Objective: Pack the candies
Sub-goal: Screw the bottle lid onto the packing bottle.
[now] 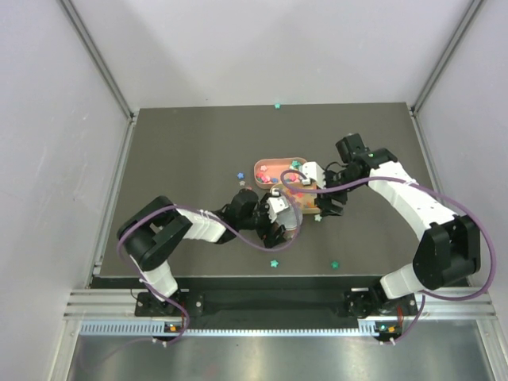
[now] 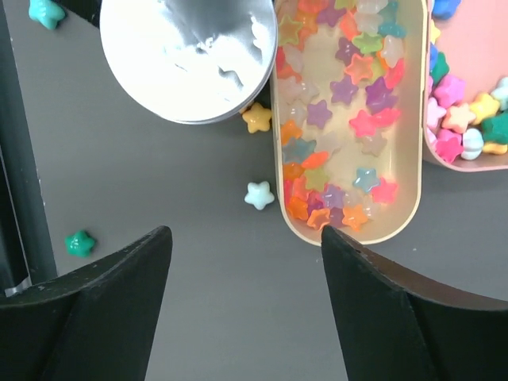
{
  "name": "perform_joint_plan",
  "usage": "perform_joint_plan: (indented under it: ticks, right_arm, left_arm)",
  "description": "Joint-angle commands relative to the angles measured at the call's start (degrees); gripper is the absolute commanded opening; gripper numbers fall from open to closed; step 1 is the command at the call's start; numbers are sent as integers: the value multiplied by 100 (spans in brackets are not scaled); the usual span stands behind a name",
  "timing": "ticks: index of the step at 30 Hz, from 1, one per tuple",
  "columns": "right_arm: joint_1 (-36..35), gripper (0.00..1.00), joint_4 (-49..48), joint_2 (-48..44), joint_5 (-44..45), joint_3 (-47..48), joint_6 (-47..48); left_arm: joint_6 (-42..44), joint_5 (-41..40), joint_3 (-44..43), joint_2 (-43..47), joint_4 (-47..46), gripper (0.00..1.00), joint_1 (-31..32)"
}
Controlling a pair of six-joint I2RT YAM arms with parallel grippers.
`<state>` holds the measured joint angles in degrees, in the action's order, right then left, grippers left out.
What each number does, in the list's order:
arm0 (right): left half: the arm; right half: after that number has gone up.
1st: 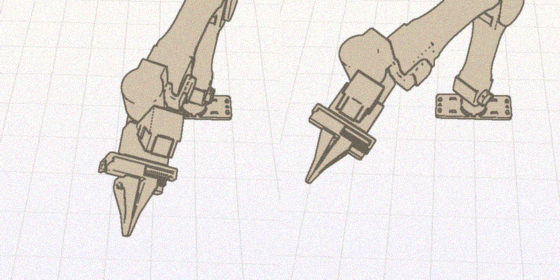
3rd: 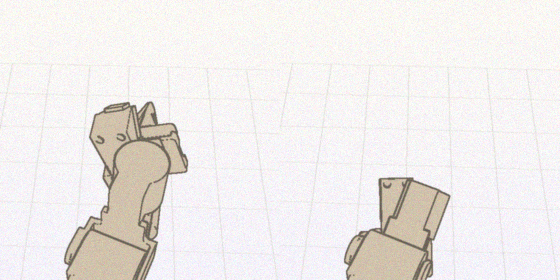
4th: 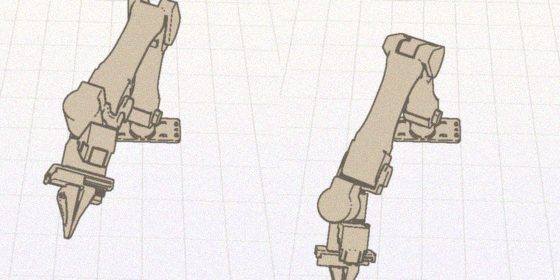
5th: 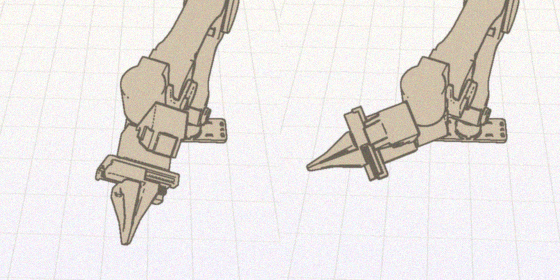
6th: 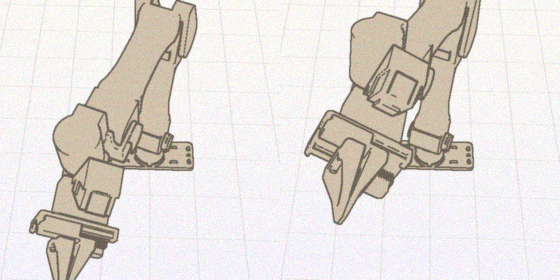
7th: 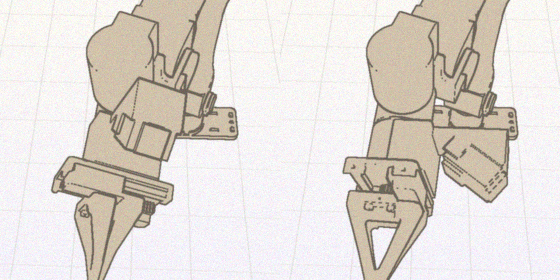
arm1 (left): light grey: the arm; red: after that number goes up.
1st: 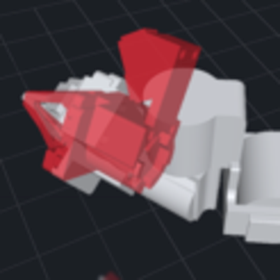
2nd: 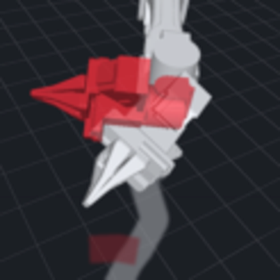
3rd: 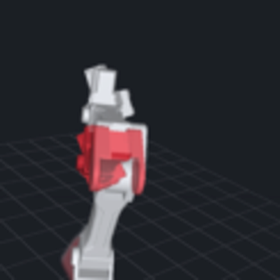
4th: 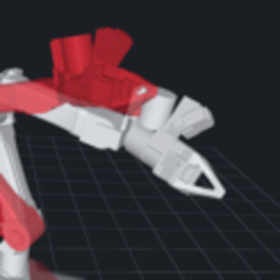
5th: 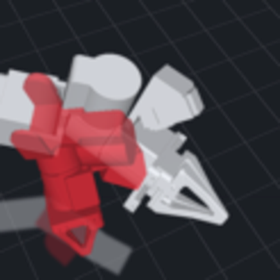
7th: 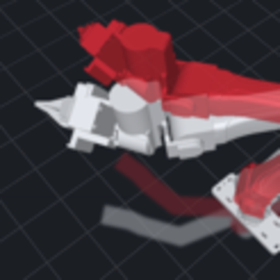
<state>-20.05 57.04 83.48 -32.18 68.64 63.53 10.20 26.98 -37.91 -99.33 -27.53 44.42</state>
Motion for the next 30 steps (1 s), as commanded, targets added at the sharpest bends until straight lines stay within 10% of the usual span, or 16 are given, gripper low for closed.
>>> perform_joint_plan:
  ticks: [1,13,25,30]
  right_arm:
    - [54,79,-192,-42,-437,18,-86]
    - [19,100,-228,-368,-973,-897,1697]
    - [116,100,54,274,-1492,-202,2059]
    - [107,100,123,186,-1536,-298,2276]
  left_arm:
    - [-325,-561,557,-236,415,99,162]
    - [439,-466,1014,-174,-305,90,638]
    - [361,-387,917,-842,-1343,98,664]
    - [369,-158,979,-825,-1440,78,673]
